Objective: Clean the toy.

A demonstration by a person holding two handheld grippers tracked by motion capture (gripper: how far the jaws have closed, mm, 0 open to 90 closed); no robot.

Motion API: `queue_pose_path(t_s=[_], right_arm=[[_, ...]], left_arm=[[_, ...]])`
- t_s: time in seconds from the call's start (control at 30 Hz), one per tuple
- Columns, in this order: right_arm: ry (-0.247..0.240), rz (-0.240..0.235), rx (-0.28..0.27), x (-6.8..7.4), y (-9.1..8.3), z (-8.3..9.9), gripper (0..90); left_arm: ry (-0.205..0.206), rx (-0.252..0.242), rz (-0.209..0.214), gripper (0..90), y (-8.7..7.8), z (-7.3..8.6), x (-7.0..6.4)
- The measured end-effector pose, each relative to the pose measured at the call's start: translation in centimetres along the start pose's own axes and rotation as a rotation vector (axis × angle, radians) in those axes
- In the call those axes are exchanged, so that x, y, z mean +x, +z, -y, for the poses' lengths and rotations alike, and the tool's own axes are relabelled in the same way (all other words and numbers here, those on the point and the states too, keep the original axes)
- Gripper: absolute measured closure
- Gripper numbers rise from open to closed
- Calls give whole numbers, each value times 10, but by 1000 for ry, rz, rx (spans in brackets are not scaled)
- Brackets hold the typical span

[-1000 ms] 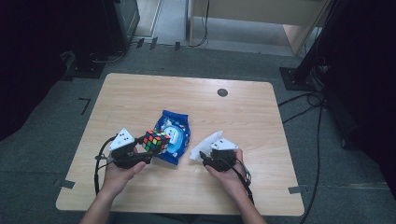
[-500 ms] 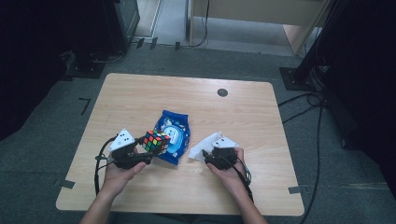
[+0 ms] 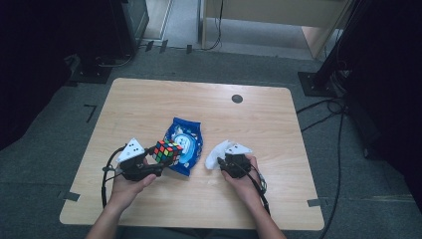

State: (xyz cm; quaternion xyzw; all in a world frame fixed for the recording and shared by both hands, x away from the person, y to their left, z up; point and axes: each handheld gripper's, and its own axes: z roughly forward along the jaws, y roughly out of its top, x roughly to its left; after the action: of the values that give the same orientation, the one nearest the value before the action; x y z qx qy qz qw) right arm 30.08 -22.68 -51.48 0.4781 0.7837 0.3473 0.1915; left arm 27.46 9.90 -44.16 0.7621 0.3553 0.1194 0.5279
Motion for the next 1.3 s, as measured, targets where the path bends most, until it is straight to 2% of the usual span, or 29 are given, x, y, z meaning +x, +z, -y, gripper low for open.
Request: queue_pose_path(t_s=[0.1,0.2,0.23,0.33,0.43,0.53,0.6,0.73,0.77,0.8,0.83,0.9,0.97,1.07,1.1,1.17,1.23,1.3], right_arm=[[21,-2,7,-5,-2,0,851],[32,7,3,-7,-5,1,882],[30,6,-9,-7,-7,0,884],[29,-41,-102,-3,-23,-7,887],[-27,-95,-209,8,-45,-17,887],[-97,-86,-236,19,-58,-23,887],[-119,-81,-195,19,-55,-23,886],[-85,-97,-80,7,-40,-13,872],[-82,-101,-61,4,-38,-11,837],[-77,-94,-50,2,-37,-9,755],[-71,-83,-47,0,-37,-8,664],[-51,-83,-64,-5,-40,-8,562],[-29,-89,-131,-9,-47,-10,476],[-26,-92,-179,-7,-47,-13,380],[-41,-92,-172,-4,-42,-13,359],[-84,-73,-121,4,-27,-12,341],[-79,-44,-52,8,-12,-9,344],[-66,-41,-10,6,-3,-6,369]], left_arm=[[5,2,10,340,1,1,-1],[10,0,22,340,3,2,-1],[9,-2,27,340,3,2,-1],[11,-6,37,340,5,3,-2],[17,-4,50,340,7,4,-3],[29,4,55,340,9,5,-6],[36,8,55,340,10,5,-7],[37,6,55,340,10,5,-8],[37,7,55,340,10,5,-8],[37,7,55,339,9,5,-7],[36,5,54,340,9,5,-7],[34,1,54,340,9,5,-6],[37,-2,55,340,9,5,-6],[41,-2,64,339,10,5,-7],[45,1,67,340,11,5,-8],[52,6,70,340,11,6,-10],[51,0,65,340,11,6,-11],[36,-7,65,340,10,6,-9]])
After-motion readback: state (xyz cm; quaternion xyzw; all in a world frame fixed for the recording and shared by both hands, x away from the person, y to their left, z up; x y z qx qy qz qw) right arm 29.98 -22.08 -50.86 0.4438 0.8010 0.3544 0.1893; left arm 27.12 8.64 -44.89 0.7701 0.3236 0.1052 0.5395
